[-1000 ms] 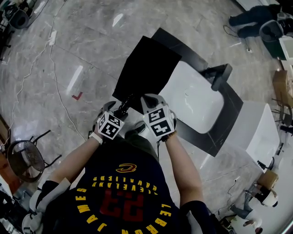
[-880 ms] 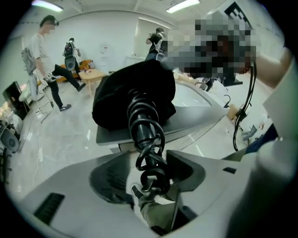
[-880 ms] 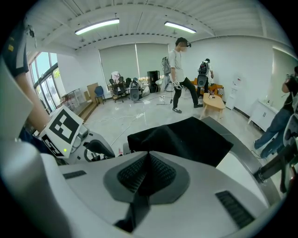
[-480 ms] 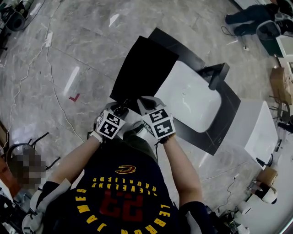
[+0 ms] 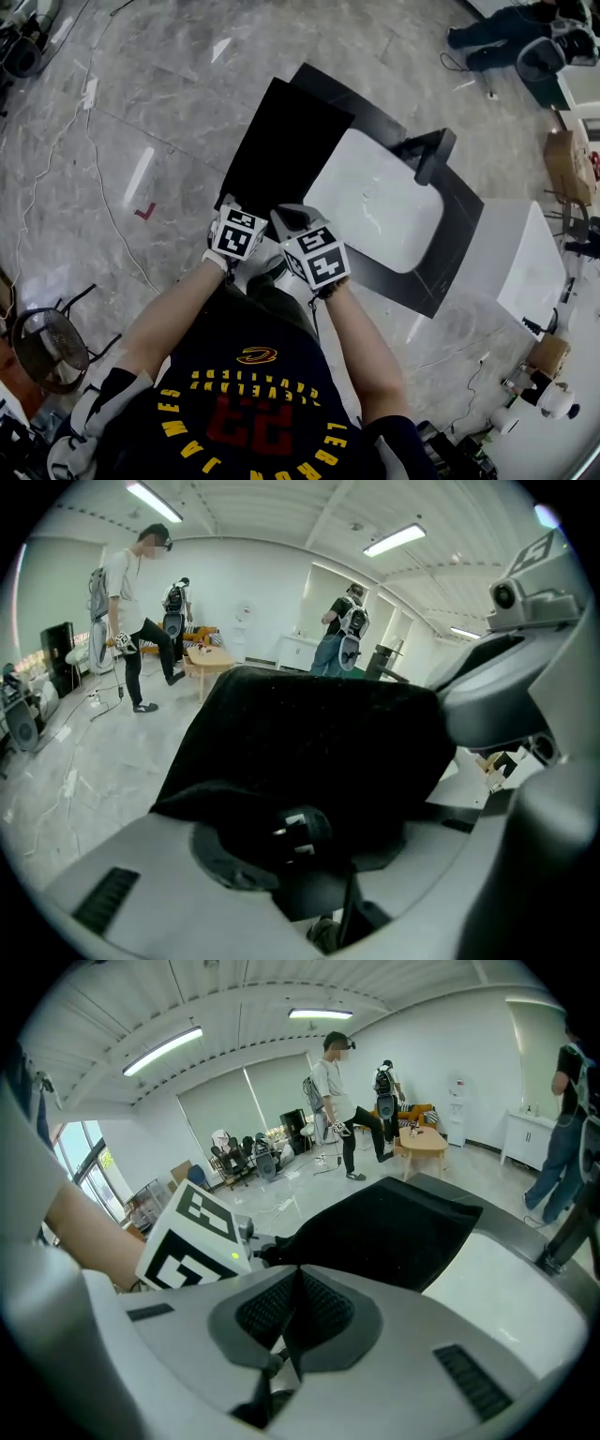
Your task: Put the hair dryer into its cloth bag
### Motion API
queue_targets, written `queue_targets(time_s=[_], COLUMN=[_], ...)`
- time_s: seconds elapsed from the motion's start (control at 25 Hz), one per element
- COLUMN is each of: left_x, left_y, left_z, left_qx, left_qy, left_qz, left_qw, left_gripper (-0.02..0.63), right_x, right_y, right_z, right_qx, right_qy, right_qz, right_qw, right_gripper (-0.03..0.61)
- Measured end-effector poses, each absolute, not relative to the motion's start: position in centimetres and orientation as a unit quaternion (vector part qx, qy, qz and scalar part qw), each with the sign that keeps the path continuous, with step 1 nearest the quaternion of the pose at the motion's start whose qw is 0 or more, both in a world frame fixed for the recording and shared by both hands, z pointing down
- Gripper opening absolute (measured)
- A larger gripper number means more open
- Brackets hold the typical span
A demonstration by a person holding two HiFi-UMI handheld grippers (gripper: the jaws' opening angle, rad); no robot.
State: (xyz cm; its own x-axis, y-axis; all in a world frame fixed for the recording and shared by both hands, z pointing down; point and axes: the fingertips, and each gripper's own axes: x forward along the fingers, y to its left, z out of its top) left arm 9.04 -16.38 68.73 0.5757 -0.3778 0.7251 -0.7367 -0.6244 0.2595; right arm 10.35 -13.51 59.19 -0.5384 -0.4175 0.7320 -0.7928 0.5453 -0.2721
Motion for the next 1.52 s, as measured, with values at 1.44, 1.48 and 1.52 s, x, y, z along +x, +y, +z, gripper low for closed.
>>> queue_targets(time_s=[1.44,1.48,1.52], left_x=[8.1,8.9,9.5], left_y=[-10.7,-10.1,-9.8], left_z=[35.4,35.5,35.7], left_qx=[0.965,0.966,0.966], left_qy=[-0.205,-0.193,-0.184], left_qz=[0.038,0.037,0.037], left_qw=[0.162,0.169,0.180], left_gripper=[0.193,0.193,0.192], right_x=[16.9,17.4,17.6], right_y=[-9.9,-9.5,-9.1], right_z=[43.7,42.2,40.9], right_qx=[0.590,0.599,0.605], right_qy=[-0.763,-0.759,-0.755], right_qz=[0.262,0.257,0.253], right_qw=[0.023,0.004,-0.013], right_gripper=[0.118,0.118,0.118])
